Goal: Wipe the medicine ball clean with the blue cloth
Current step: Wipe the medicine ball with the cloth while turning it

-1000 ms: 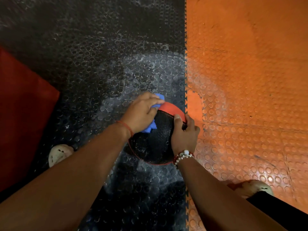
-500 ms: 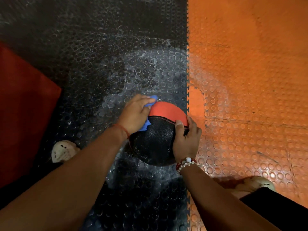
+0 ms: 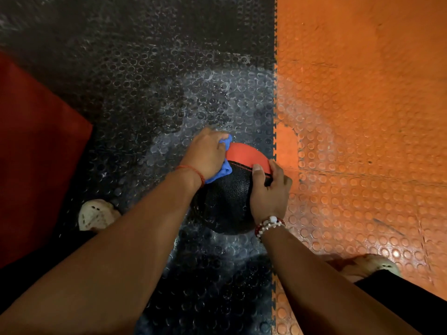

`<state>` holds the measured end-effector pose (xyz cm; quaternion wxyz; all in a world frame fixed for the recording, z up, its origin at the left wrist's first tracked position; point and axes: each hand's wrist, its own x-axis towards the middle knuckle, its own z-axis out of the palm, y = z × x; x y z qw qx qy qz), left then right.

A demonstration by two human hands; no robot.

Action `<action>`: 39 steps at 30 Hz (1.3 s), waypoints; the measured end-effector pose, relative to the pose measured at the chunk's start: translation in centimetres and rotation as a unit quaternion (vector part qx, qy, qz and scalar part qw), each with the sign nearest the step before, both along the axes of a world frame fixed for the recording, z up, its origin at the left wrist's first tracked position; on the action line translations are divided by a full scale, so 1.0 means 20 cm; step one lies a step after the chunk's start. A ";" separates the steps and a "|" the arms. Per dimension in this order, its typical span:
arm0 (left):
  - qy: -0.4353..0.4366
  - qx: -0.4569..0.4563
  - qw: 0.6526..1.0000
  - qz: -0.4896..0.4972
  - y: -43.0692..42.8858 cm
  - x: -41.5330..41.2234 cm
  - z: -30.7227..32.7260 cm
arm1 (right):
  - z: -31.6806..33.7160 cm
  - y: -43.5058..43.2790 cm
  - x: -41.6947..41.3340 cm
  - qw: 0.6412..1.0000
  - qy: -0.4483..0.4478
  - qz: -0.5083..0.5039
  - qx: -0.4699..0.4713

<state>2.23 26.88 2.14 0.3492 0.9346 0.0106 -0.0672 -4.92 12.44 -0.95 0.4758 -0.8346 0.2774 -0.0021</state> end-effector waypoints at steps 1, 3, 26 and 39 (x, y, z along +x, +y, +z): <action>-0.025 0.006 1.000 -0.006 -0.01 -0.04 0.01 | 0.00 0.00 0.02 1.000 0.003 0.001 -0.001; -0.087 -0.012 0.993 -0.077 -0.06 -0.12 0.06 | 0.01 -0.01 0.04 1.000 0.004 0.002 -0.006; -0.047 -0.059 0.997 -0.028 -0.02 -0.09 0.03 | 0.03 -0.04 0.09 0.999 0.033 -0.008 0.026; -0.198 -0.026 0.978 -0.063 -0.09 -0.29 -0.04 | 0.07 -0.04 0.21 0.995 0.095 -0.009 0.029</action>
